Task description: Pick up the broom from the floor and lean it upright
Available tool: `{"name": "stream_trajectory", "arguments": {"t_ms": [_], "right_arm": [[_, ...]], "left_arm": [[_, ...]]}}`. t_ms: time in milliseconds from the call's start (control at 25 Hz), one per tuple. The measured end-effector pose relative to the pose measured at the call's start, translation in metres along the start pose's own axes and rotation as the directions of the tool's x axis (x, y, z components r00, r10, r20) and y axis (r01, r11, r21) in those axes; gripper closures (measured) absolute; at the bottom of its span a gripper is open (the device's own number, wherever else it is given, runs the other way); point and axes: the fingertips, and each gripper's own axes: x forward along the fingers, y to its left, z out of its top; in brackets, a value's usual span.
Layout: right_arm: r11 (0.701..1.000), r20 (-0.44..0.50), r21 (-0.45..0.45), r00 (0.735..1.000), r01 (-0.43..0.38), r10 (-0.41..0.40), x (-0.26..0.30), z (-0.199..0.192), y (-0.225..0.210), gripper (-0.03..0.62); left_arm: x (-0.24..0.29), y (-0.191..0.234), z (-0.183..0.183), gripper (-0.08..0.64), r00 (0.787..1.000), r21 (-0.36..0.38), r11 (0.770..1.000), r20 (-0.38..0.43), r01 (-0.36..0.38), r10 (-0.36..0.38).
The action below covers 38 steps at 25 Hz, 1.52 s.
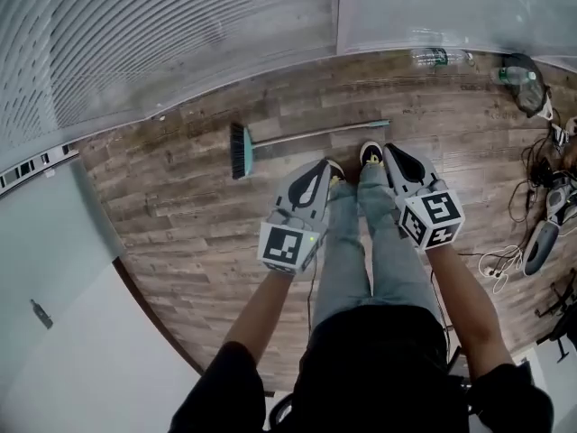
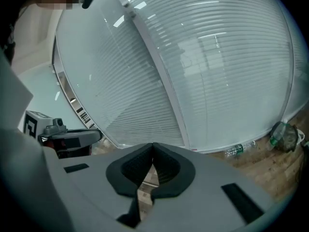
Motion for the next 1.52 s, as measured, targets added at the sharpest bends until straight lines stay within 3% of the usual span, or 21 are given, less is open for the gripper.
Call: {"name": "stream_trajectory", "arguments": {"t_ms": [200, 360, 520, 680, 720, 800, 880, 1080, 1240, 1520], "right_arm": [[0.996, -0.059, 0.08, 0.998, 0.034, -0.029, 0.036, -0.062, -0.035, 0.577], [0.993, -0.105, 0.111, 0.994, 0.049, -0.038, 0.076, -0.11, -0.055, 0.578], [0.984, -0.15, 0.161, 0.987, 0.082, -0.058, 0.106, -0.152, -0.069, 0.577], [0.974, -0.196, 0.203, 0.979, 0.106, -0.066, 0.132, -0.184, -0.084, 0.577], [0.972, -0.207, 0.207, 0.976, 0.115, -0.072, 0.137, -0.19, -0.087, 0.577], [0.968, -0.232, 0.21, 0.969, 0.14, -0.09, 0.148, -0.204, -0.093, 0.577], [0.964, -0.248, 0.212, 0.963, 0.163, -0.108, 0.159, -0.214, -0.1, 0.577], [0.957, -0.272, 0.219, 0.954, 0.19, -0.127, 0.186, -0.237, -0.114, 0.577], [0.948, -0.297, 0.242, 0.946, 0.204, -0.128, 0.205, -0.267, -0.127, 0.577], [0.904, -0.337, 0.328, 0.928, 0.274, -0.158, 0.244, -0.338, -0.151, 0.575]], "left_arm": [[0.044, 0.021, -0.073, 0.545, 0.992, 0.037, 0.999, -0.125, 0.023, -0.018], [0.078, 0.02, -0.131, 0.545, 0.962, 0.136, 0.978, -0.243, 0.159, -0.122], [0.102, 0.03, -0.18, 0.544, 0.937, 0.108, 0.973, -0.312, 0.202, -0.16], [0.123, 0.041, -0.212, 0.516, 0.92, 0.152, 0.966, -0.364, 0.211, -0.143], [0.127, 0.043, -0.22, 0.481, 0.915, 0.152, 0.966, -0.378, 0.21, -0.14], [0.133, 0.05, -0.239, 0.333, 0.903, 0.166, 0.964, -0.411, 0.205, -0.122], [0.139, 0.058, -0.256, 0.29, 0.894, 0.194, 0.961, -0.439, 0.197, -0.095], [0.156, 0.082, -0.299, 0.259, 0.867, 0.173, 0.972, -0.496, 0.159, -0.053], [0.171, 0.105, -0.343, 0.244, 0.837, 0.197, 0.968, -0.547, 0.153, -0.021], [0.193, 0.156, -0.447, 0.204, 0.747, 0.323, 0.925, -0.662, 0.201, 0.069]]}}
